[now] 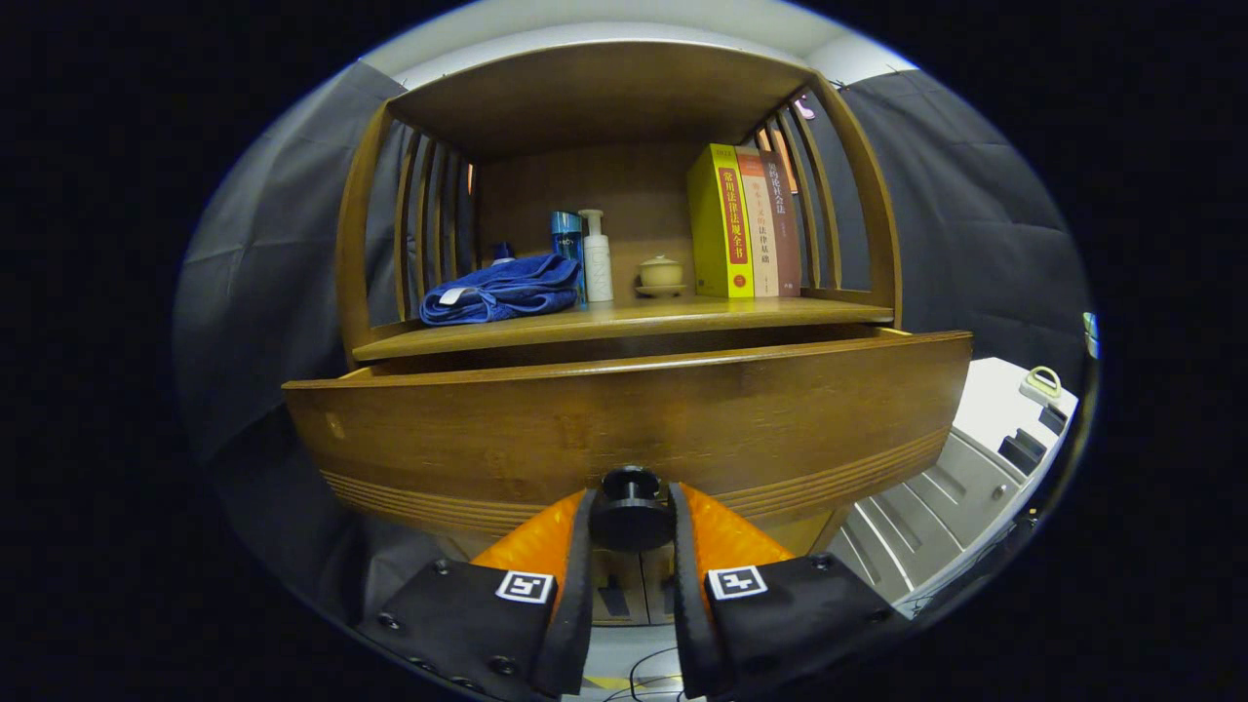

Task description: Pull open the drawer, take out the items inside it, and place them on the countertop above the cabinet.

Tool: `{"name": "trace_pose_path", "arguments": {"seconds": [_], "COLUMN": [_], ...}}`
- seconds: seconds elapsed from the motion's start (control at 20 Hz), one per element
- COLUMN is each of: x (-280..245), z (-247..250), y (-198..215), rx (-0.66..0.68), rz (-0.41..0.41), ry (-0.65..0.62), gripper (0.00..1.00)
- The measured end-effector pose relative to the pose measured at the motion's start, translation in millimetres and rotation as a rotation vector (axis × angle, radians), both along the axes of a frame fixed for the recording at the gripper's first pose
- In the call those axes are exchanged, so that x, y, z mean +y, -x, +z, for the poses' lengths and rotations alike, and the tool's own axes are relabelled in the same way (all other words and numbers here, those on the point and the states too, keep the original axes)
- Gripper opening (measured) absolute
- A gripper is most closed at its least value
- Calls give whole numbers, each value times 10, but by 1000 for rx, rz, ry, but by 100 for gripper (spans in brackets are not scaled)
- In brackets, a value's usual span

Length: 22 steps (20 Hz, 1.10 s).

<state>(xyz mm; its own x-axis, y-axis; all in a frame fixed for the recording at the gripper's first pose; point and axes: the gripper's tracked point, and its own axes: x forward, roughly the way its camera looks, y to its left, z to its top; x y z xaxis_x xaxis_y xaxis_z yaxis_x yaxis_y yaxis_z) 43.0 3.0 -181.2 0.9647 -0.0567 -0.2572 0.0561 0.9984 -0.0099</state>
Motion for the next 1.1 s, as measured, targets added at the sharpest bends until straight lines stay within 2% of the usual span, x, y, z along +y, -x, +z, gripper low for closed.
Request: {"name": "trace_pose_path", "arguments": {"seconds": [1.1], "x": [29], "z": [-124], "y": [861], "rx": [48], "rz": [-2], "ry": [-52], "gripper": [44]}}
